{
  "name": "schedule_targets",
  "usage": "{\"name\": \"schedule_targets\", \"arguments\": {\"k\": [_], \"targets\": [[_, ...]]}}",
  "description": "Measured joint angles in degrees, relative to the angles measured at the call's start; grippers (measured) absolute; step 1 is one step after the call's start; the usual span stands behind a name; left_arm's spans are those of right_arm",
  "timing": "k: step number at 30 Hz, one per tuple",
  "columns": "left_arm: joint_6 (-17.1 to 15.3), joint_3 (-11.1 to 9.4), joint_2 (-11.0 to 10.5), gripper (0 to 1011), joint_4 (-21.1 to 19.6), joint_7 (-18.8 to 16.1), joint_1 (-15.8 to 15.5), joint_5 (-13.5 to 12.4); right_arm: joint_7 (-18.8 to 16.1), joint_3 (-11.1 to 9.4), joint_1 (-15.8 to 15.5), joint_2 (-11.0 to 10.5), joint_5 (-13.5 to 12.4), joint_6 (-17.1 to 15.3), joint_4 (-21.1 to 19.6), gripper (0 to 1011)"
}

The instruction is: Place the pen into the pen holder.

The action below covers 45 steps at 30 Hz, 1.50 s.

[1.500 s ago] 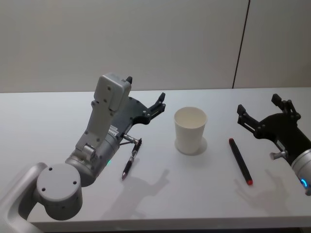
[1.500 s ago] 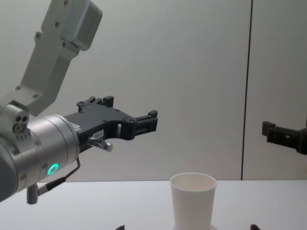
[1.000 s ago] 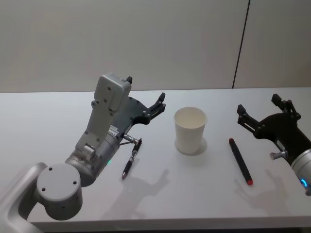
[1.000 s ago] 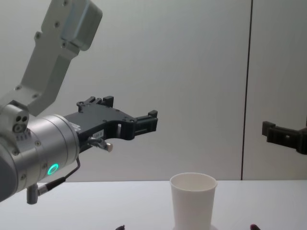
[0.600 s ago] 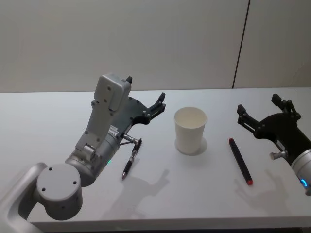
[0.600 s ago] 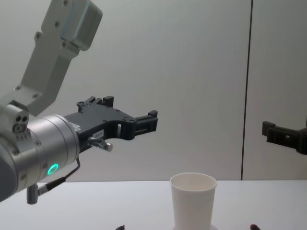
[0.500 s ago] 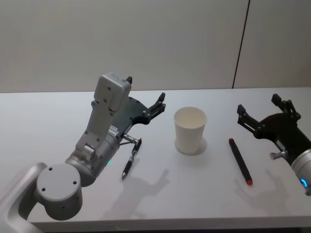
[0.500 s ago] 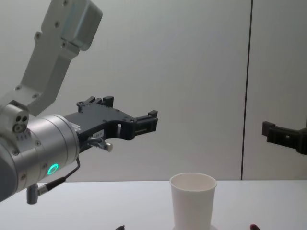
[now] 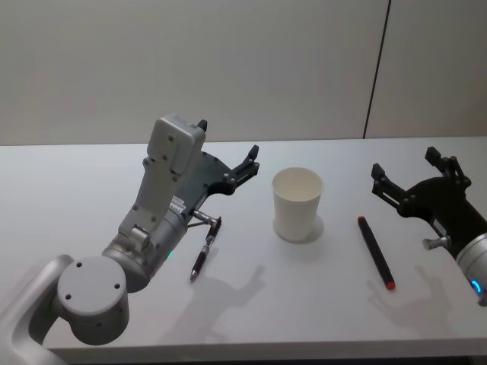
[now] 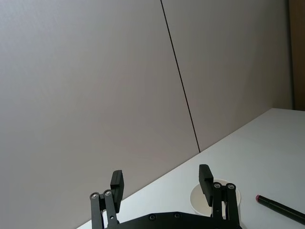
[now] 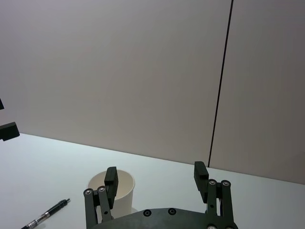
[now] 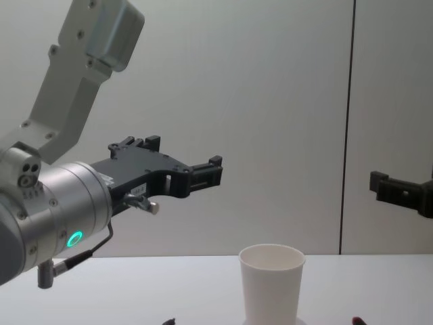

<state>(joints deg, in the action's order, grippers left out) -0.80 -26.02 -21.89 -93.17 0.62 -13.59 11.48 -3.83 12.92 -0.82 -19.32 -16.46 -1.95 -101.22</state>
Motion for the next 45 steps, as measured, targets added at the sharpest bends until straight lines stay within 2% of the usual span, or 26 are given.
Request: {"name": "schedule_targets", "arguments": {"k": [11,21,34,45], "targets": [[0.0,0.0,0.0,1004,0.0,0.0,0.0,0.0,1.8,0.1,1.1,1.1,1.4,-2.4,0.7,1002],[0.0,0.0,0.0,1004,0.0,0.0,0.0,0.0,4.2,0.5,3.1,2.9,2.8,-8.1,2.5,1002],[0.0,0.0,0.0,1004,0.0,0.0,0.0,0.0,6.4,1.3,6.0,5.6,4.4,-17.2,6.7,1002],[0.0,0.0,0.0,1004,0.0,0.0,0.0,0.0,7.6,1.8,7.7,7.6,4.8,-21.9,10.9,1002]]}}
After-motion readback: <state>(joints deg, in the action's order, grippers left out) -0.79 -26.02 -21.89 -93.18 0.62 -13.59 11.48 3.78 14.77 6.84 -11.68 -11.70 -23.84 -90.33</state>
